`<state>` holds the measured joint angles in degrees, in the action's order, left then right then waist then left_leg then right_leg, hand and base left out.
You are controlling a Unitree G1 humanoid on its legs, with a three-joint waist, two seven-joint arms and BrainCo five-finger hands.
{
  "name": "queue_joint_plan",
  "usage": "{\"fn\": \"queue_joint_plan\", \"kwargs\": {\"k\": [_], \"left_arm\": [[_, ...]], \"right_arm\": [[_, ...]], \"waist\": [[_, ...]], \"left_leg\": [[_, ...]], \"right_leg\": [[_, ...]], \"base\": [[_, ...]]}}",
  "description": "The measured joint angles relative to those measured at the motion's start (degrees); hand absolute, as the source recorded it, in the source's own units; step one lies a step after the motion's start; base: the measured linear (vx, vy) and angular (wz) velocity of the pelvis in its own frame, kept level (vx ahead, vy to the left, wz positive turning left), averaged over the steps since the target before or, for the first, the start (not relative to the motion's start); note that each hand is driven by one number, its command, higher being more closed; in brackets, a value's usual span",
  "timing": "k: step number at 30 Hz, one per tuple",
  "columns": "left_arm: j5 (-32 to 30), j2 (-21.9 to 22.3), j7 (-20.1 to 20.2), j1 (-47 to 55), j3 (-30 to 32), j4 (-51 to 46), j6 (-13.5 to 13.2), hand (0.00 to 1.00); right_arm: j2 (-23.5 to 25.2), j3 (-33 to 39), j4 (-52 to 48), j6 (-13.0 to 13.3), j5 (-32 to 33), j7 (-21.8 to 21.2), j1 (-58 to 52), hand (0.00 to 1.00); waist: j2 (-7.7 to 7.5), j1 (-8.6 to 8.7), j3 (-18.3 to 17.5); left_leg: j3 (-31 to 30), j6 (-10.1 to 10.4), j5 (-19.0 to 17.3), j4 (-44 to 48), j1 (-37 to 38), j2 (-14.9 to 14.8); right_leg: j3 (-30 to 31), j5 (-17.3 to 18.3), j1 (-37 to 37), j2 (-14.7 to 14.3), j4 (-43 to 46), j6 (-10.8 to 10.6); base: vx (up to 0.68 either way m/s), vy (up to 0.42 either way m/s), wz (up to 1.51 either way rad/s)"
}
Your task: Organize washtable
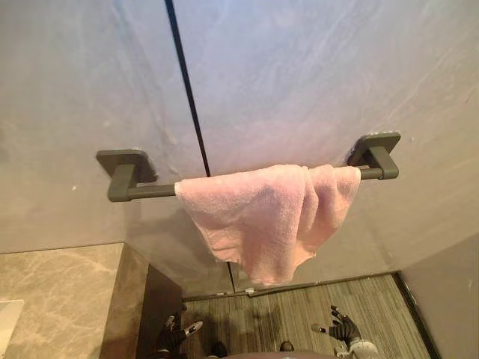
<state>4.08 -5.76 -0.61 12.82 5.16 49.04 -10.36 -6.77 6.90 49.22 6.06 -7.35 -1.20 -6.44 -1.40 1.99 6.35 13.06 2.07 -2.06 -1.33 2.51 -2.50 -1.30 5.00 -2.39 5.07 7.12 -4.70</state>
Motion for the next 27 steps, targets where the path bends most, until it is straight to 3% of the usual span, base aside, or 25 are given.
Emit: {"fn": "queue_joint_plan", "kwargs": {"k": [2,5,6,8,11,12,13,14,15,16,17,18,19,20,21,23,25,27], "left_arm": [[0.0,-0.14,-0.41,-0.47,0.0,-0.03,0.06,0.0],[0.28,-0.63,-0.85,-0.64,0.03,-0.66,0.13,0.0],[0.39,-0.93,-0.98,-0.57,0.05,-1.41,0.11,0.0],[0.52,-1.84,-1.1,-0.69,0.17,-2.06,-0.03,0.0],[1.46,-3.77,-2.27,-0.35,1.29,-2.22,-0.07,0.0],[1.81,-4.8,-2.52,-0.49,1.53,-1.94,-0.06,0.0],[2.04,-3.89,-3.07,-0.97,1.9,-1.28,-0.1,0.0],[2.11,-2.22,-3.21,-1.74,1.88,-0.16,-0.04,0.0],[2.11,0.06,-3.16,-1.81,1.81,0.08,-0.05,0.0],[2.31,1.61,-3.17,-2.3,1.67,0.06,-0.06,0.0],[2.66,1.89,-3.21,-2.65,1.58,0.07,-0.04,0.0],[3.3,2.12,-3.36,-3.36,1.32,-0.08,-0.08,0.0],[3.89,2.09,-3.47,-3.85,0.9,-0.1,-0.09,0.0],[4.41,2.17,-3.56,-4.74,0.14,-0.22,-0.09,0.0],[4.56,2.4,-3.43,-4.97,-0.86,-0.24,-0.06,0.0],[4.86,2.58,-3.27,-4.78,-2.14,-1.41,-0.06,0.0],[4.85,2.72,-3.2,-4.74,-2.82,-2.54,-0.09,0.0],[4.79,2.58,-3.18,-5.28,-2.93,-3.06,-0.06,0.0]], "right_arm": [[-0.06,-0.04,-0.02,-0.01,0.01,0.02,1.02,0.0],[-0.28,0.04,-0.1,-0.16,0.0,-0.06,1.08,0.0],[-0.28,0.06,-0.1,-0.29,0.0,-0.11,0.72,0.0],[-0.28,0.04,-0.15,-0.35,0.0,-0.16,0.42,0.0],[-0.31,-0.12,-1.07,-0.41,0.0,-0.16,0.48,0.0],[-0.35,-0.18,-1.15,-0.42,0.03,-0.12,0.56,0.0],[-1.4,-0.45,-1.16,-0.41,0.05,-0.1,1.24,0.0],[-2.29,-0.83,-1.15,-0.42,0.07,-0.08,2.15,0.0],[-4.12,-1.22,-1.52,-0.37,0.1,0.02,3.18,0.0],[-5.72,-1.21,-1.47,-0.37,0.14,0.02,3.74,0.0],[-5.95,-1.18,-1.46,-0.34,0.19,0.07,3.9,0.0],[-6.03,-1.16,-1.46,-0.3,0.57,0.28,3.99,0.0],[-6.01,-1.15,-1.46,-0.28,0.74,0.36,4.18,0.0],[-5.72,-1.17,-1.49,-0.24,0.72,0.85,4.41,0.0],[-5.07,-1.11,-1.66,-0.23,0.72,1.31,5.13,0.0],[-5.03,-0.77,-2.05,-0.22,0.69,1.86,5.45,0.0],[-4.75,-0.57,-3.59,-0.22,0.63,2.27,4.23,0.0],[-4.44,-0.15,-3.51,-0.48,0.61,2.25,4.15,0.0]], "waist": [[0.18,-0.04,0.47],[0.7,-0.05,0.83],[1.88,-0.52,1.4],[1.93,-0.66,1.35],[-0.37,-1.32,0.15],[-1.74,-1.16,-0.6],[-1.79,-1.73,-1.58],[0.41,-1.77,-0.98],[1.82,-1.16,-0.81],[2.41,-1.05,-0.68],[2.59,-0.97,-0.37],[2.56,-0.73,-0.3],[2.6,-0.58,-0.28],[1.92,-0.58,0.14],[2.18,-1.08,0.28],[1.9,-0.98,0.58],[3.05,-0.19,0.51],[4.87,0.73,-0.28]], "left_leg": [[0.73,-0.1,-1.81,3.41,-1.85,-1.09],[0.84,0.2,-5.62,11.18,-4.07,-3.31],[0.02,1.4,-6.9,14.05,-4.74,-5.04],[-2.01,3.12,-8.02,16.94,-6.11,-7.44],[-5.57,8.19,-9.32,21.55,-9.64,-11.32],[-7.89,10.62,-8.69,21.59,-11.0,-11.77],[-9.04,12.7,-6.67,18.73,-11.69,-14.08],[-10.39,12.42,-5.23,17.05,-11.73,-15.71],[-11.72,11.45,-0.89,13.07,-11.64,-16.54],[-12.09,10.28,5.92,9.11,-11.79,-16.56],[-12.05,9.05,8.6,8.04,-12.01,-16.58],[-10.88,5.22,14.4,5.87,-13.12,-16.53],[-9.32,3.24,18.32,4.33,-13.72,-16.54],[-6.88,3.79,18.44,6.14,-14.85,-16.21],[-5.85,6.34,12.7,13.04,-16.29,-14.89],[-5.87,5.54,3.0,23.39,-16.87,-10.49],[-3.13,4.41,-5.98,31.66,-15.49,-7.44],[-2.18,4.33,-5.66,26.04,-15.31,-7.27]], "right_leg": [[-0.98,0.02,-1.49,0.28,1.52,-0.02],[-7.86,5.11,-4.13,3.81,11.58,1.28],[-8.94,6.25,-5.08,5.94,17.06,1.35],[-8.37,6.75,-5.99,8.6,20.93,0.86],[1.01,4.74,-7.1,11.34,21.68,0.19],[4.22,7.3,-6.06,10.17,19.59,-7.46],[2.93,12.37,-4.85,8.32,15.49,-8.1],[1.56,12.0,-4.71,6.42,15.89,-7.56],[-0.04,12.09,-5.48,4.7,16.81,-6.71],[-1.87,12.59,-7.08,4.37,19.39,-5.9],[-3.02,12.59,-6.92,4.26,19.76,-5.87],[-5.68,12.2,-6.63,4.08,19.27,-5.18],[-7.65,11.67,-6.35,3.79,18.12,-3.43],[-9.99,11.11,-5.21,4.0,15.64,-0.69],[-11.51,10.6,-3.91,3.79,13.93,0.43],[-13.26,10.14,-2.48,4.66,12.5,1.12],[-16.91,9.97,0.35,4.6,11.46,1.23],[-19.26,9.64,0.92,3.3,11.56,1.37]], "base": [[-0.02,-0.031,-0.23],[0.03,-0.017,0.06],[0.04,-0.057,0.12],[0.01,-0.212,0.28],[-0.03,-0.542,0.34],[-0.02,-0.594,0.39],[-0.01,-0.592,0.36],[0.0,-0.486,0.35],[-0.03,-0.41,0.62],[-0.04,-0.36,0.71],[-0.07,-0.354,0.9],[-0.07,-0.273,0.85],[-0.12,-0.337,0.94],[-0.11,-0.281,0.65],[-0.13,-0.251,0.52],[-0.1,-0.101,0.42],[-0.05,-0.009,0.67],[0.01,-0.028,0.94]]}}
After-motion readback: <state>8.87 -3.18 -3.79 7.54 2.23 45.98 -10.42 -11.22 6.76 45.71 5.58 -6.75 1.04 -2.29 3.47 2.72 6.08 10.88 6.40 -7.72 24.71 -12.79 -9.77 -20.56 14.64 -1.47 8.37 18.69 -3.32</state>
